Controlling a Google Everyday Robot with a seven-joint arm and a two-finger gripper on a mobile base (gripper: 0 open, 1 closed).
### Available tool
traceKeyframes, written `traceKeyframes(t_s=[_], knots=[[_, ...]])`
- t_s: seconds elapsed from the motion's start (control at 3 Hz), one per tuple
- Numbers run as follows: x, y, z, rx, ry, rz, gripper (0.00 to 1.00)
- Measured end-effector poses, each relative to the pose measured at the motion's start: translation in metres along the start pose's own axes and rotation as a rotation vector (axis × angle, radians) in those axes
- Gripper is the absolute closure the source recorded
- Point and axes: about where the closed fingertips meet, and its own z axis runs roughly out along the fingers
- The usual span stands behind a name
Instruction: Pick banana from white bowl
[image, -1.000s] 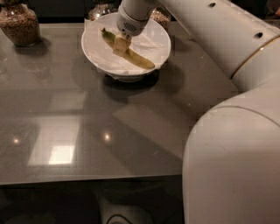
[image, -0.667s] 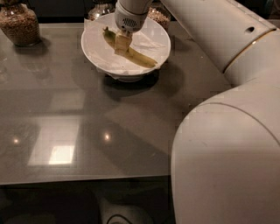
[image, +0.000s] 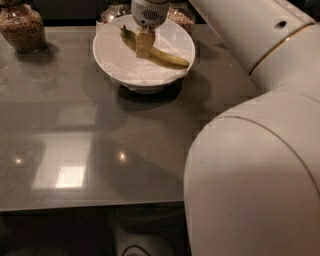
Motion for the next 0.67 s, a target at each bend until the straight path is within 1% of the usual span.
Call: traceKeyframes(t_s=[0.33,0.67], knots=[[0.01,0.006,-0.022,0.016,0.031,0.005,1.0],[0.02,0.02,-0.044,0.029,0.05,0.034,1.0]])
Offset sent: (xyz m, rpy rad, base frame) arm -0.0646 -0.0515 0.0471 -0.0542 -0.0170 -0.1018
